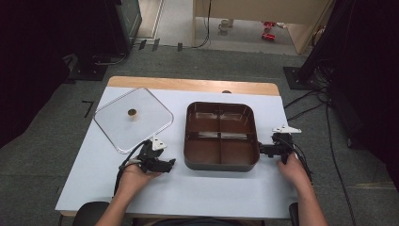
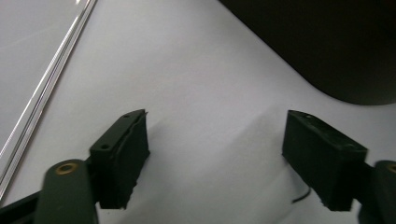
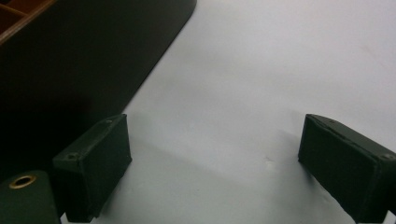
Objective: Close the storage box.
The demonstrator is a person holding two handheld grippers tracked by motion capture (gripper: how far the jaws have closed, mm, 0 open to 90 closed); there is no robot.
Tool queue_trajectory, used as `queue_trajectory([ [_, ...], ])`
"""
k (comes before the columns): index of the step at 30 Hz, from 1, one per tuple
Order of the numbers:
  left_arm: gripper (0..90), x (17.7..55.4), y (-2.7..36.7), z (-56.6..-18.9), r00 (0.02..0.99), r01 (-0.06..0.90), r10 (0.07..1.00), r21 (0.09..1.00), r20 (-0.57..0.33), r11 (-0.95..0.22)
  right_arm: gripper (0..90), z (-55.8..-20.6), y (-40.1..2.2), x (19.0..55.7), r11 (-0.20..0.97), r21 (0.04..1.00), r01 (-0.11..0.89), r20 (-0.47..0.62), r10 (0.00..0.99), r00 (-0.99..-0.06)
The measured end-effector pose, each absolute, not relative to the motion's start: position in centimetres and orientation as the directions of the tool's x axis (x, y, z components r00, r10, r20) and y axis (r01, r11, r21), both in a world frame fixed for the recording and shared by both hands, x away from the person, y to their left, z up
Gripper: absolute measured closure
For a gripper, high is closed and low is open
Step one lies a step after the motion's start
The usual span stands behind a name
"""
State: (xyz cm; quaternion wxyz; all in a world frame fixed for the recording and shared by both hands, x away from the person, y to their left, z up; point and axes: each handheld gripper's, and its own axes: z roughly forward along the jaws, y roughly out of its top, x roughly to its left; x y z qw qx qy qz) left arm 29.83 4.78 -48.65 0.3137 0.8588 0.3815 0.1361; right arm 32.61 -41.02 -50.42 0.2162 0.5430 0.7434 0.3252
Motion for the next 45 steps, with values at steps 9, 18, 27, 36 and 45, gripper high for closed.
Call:
queue_trajectory([
  [9,39.7,31.1,4.8,-47.7,0.682,0.616,0.728,0.592,-0.07,-0.52,8.7,-50.4,-41.0,32.6,0.199,0.718,0.667,0.032,0.948,-0.317],
  [18,37.1,32.3,4.5,-46.8,0.697,0.598,0.712,0.615,-0.084,-0.513,8.7,-50.4,-41.0,32.6,0.2,0.718,0.667,0.031,0.948,-0.318],
  [27,36.0,34.0,4.1,-46.4,0.707,0.585,0.703,0.62,-0.073,-0.523,8.8,-50.4,-41.0,32.6,0.2,0.718,0.667,0.031,0.948,-0.317],
  [36,35.9,35.9,4.9,-45.6,0.69,0.587,0.72,0.634,-0.067,-0.504,8.7,-50.4,-41.0,32.6,0.2,0.718,0.666,0.031,0.948,-0.318],
  [45,35.1,36.8,5.6,-45.3,0.682,0.592,0.729,0.63,-0.059,-0.502,8.7,-50.4,-41.0,32.6,0.2,0.718,0.667,0.031,0.948,-0.317],
])
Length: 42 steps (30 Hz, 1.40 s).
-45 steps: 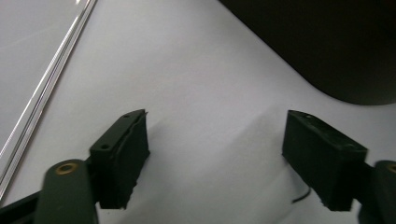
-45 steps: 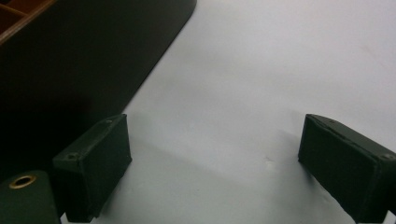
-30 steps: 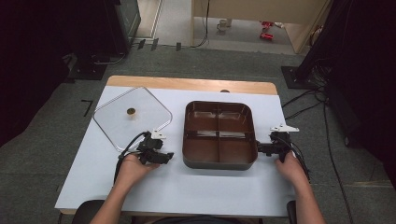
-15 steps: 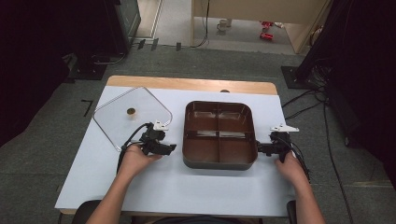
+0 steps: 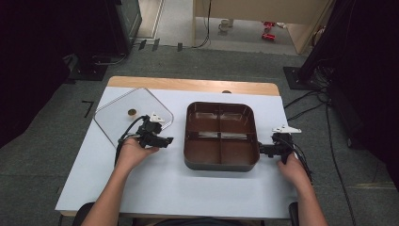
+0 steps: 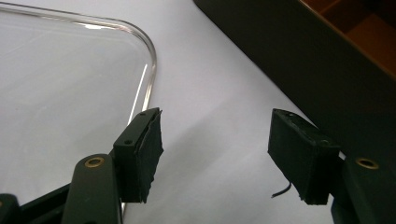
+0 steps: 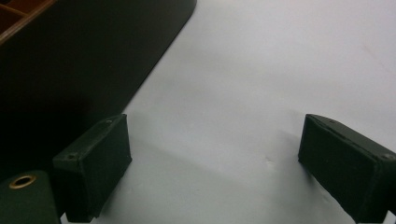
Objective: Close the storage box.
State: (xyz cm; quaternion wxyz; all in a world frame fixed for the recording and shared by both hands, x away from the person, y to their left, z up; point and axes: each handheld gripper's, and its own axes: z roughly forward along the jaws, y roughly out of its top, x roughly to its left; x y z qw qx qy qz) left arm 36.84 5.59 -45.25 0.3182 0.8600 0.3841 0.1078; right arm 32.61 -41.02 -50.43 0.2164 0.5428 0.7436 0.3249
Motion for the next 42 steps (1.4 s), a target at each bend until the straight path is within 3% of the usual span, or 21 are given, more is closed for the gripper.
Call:
queue_trajectory([
  [42,34.9,41.5,15.3,-43.1,0.486,0.637,0.872,0.704,-0.052,-0.313,8.7,-50.4,-41.0,32.6,0.199,0.719,0.666,0.032,0.948,-0.317],
])
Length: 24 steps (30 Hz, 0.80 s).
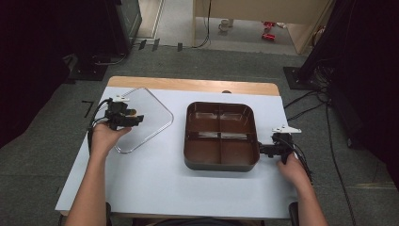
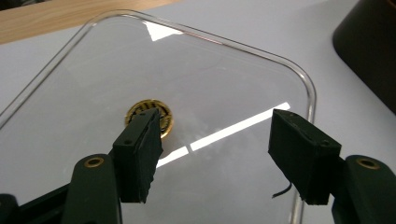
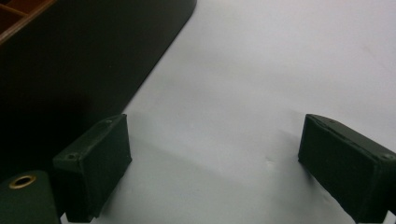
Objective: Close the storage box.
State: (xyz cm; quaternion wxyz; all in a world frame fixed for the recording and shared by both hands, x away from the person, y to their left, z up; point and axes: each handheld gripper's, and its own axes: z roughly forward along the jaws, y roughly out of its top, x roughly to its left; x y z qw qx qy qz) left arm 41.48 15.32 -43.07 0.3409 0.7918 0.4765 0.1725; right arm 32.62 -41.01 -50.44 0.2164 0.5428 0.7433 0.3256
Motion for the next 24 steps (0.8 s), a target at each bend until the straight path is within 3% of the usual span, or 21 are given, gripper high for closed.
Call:
queue_trajectory([
  [13,35.8,43.0,16.9,-44.9,0.417,0.661,0.908,0.697,-0.033,-0.278,8.7,-50.4,-41.0,32.6,0.199,0.719,0.666,0.032,0.948,-0.317],
  [24,42.9,44.6,16.8,-47.2,0.377,0.686,0.926,0.682,-0.034,-0.254,8.7,-50.4,-41.0,32.6,0.199,0.719,0.666,0.032,0.948,-0.317],
])
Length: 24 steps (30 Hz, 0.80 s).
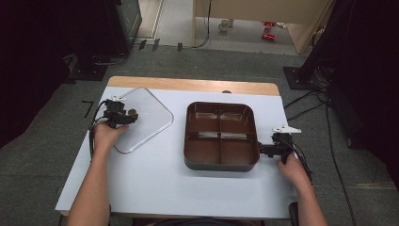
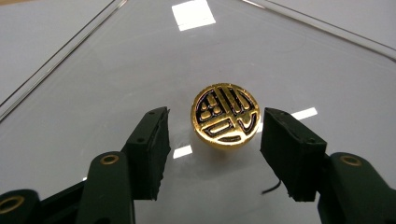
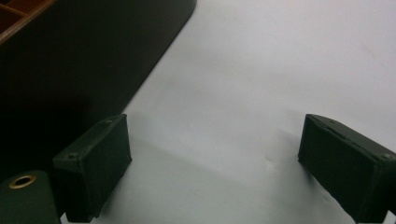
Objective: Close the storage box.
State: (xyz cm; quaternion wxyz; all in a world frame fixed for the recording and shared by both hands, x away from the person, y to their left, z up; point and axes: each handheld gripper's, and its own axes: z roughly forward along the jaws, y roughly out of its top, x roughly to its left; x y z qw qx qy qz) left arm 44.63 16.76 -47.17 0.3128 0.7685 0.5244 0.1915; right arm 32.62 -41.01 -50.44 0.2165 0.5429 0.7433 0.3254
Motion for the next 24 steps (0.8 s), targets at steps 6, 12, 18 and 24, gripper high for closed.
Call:
queue_trajectory([
  [6,49.3,45.0,16.3,-47.5,0.377,0.676,0.925,0.693,-0.036,-0.249,8.7,-50.4,-41.0,32.6,0.199,0.719,0.666,0.032,0.948,-0.317],
  [12,58.3,45.1,16.2,-47.6,0.352,0.691,0.934,0.691,-0.064,-0.214,8.7,-50.4,-41.0,32.6,0.199,0.719,0.666,0.032,0.948,-0.317],
  [18,59.3,45.2,16.1,-47.2,0.341,0.708,0.937,0.675,-0.07,-0.207,8.7,-50.4,-41.0,32.6,0.198,0.719,0.666,0.032,0.948,-0.317],
  [24,59.3,44.9,16.7,-45.6,0.358,0.696,0.928,0.691,-0.099,-0.195,8.7,-50.4,-41.0,32.6,0.198,0.719,0.666,0.032,0.948,-0.317],
])
